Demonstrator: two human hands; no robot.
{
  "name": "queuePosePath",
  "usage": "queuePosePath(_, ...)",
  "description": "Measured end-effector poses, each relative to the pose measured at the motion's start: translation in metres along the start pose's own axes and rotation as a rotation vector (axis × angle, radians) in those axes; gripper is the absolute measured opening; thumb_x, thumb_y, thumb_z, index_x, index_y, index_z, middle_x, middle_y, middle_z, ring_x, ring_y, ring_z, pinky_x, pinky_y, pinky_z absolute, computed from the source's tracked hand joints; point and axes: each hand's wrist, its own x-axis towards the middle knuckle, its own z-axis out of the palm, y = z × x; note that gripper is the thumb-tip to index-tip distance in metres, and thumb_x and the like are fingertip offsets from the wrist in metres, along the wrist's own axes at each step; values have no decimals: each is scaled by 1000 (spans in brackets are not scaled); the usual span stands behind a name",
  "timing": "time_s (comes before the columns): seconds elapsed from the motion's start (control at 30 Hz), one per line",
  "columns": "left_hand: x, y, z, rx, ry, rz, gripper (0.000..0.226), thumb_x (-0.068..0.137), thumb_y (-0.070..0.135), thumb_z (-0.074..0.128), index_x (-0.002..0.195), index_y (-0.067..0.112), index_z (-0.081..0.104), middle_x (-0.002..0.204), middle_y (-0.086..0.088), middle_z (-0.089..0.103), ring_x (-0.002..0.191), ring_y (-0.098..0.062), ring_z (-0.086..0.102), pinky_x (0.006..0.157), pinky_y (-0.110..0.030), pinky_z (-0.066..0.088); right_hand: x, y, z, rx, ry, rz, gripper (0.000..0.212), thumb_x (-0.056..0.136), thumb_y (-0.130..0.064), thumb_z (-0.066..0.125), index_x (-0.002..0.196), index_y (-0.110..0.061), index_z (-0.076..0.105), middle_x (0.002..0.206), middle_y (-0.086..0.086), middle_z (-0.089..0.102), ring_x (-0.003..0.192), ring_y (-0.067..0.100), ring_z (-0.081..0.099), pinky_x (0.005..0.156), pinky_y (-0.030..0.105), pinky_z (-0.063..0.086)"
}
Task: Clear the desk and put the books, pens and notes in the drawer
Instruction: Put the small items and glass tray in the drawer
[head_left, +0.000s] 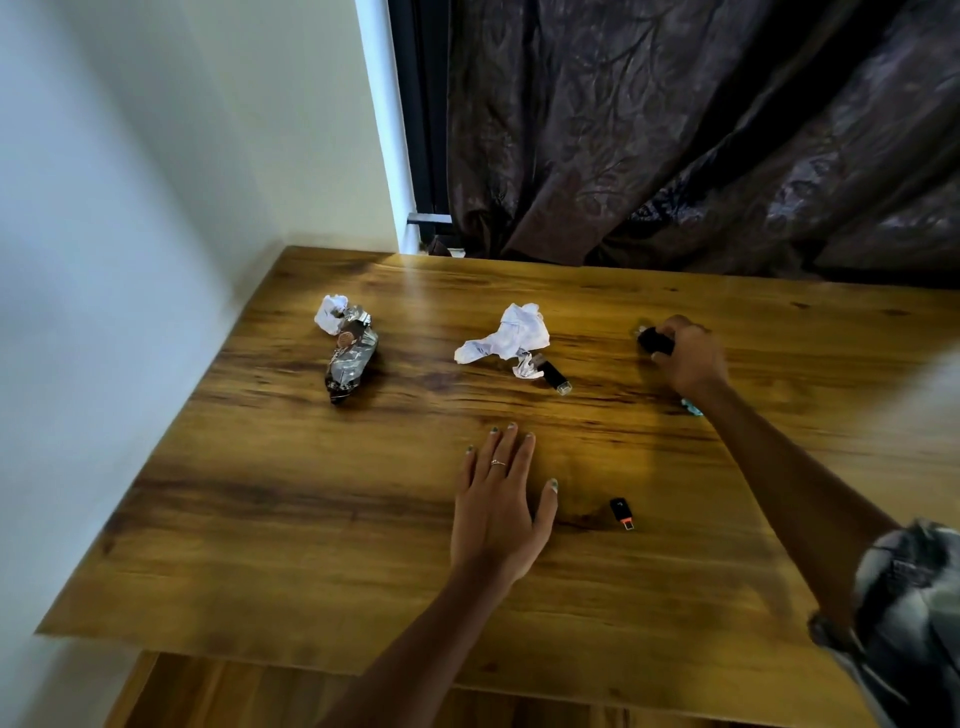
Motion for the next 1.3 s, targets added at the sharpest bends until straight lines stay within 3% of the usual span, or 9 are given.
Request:
queuePosePath(0.1, 0, 0, 0, -4, -4, -7, 62, 95, 53, 22, 148, 22, 24, 157, 1, 18, 146, -13, 9, 117, -34, 3, -29, -17, -13, 187, 38, 38, 38, 82, -11, 66, 119, -7, 55, 117, 15, 63, 107, 29, 59, 77, 27, 43)
queuePosePath(0.23, 0, 2, -2, -13, -1, -9, 62, 94, 52, 20, 148, 22, 27, 156, 1, 22, 145, -14, 13, 118, -36, 6, -100, -34, -22, 401, -104, 82, 43, 80, -8, 69, 121, -11, 56, 119, 7, 63, 106, 21, 59, 82, 27, 47)
queuePosePath(0.37, -1, 3, -5, -23, 11, 7, 56, 96, 47, 24, 145, 20, 34, 153, 1, 30, 143, -15, 21, 118, -37, 11, -186, -30, -25, 528, -103, 159, 43, 77, -7, 72, 118, -13, 59, 109, 1, 66, 95, 12, 60, 68, 14, 42)
queuePosePath(0.53, 0, 3, -5, -38, 40, 35, 51, 95, 39, 30, 135, 14, 50, 141, -1, 49, 133, -19, 40, 109, -41, 31, -303, -29, -34, 665, -4, 179, 41, 75, -9, 75, 110, -24, 62, 100, -11, 67, 91, 4, 62, 70, 17, 49)
queuePosePath(0.77, -11, 6, -8, -42, 41, 72, 54, 93, 37, 25, 132, 13, 53, 138, -3, 53, 129, -21, 45, 105, -39, 38, -414, -14, -18, 599, -247, 308, 49, 68, -5, 79, 100, -35, 57, 94, -24, 62, 88, 1, 65, 65, 4, 47)
queuePosePath(0.9, -23, 7, -5, -20, 13, 77, 56, 94, 39, 21, 136, 13, 49, 141, -4, 49, 134, -21, 39, 110, -41, 33, -430, 1, 11, 387, -422, 389, 39, 77, -9, 70, 111, -23, 58, 100, -8, 65, 84, 8, 61, 63, 12, 47)
queuePosePath(1.07, -36, 7, -4, -8, -7, 59, 46, 98, 33, 34, 139, 14, 44, 146, -4, 43, 139, -21, 31, 115, -41, 26, -437, -1, 36, 154, -590, 350, 61, 85, -21, 62, 136, -20, 28, 126, 4, 52, 108, 20, 57, 83, 31, 53)
queuePosePath(1.17, -41, 7, -4, -5, -19, 53, 47, 98, 33, 34, 141, 15, 42, 147, -4, 41, 140, -20, 29, 116, -40, 23, -443, -3, 44, 93, -627, 358, 76, 86, -23, 62, 143, -17, 12, 133, 9, 47, 114, 24, 55, 87, 35, 52)
queuePosePath(1.3, -43, 6, -2, 0, -23, 51, 47, 99, 34, 33, 141, 15, 41, 149, -3, 39, 141, -19, 28, 117, -39, 21, -444, -6, 38, -1, -661, 332, 76, 86, -34, 61, 142, -21, 10, 131, 5, 51, 110, 21, 58, 83, 32, 53)
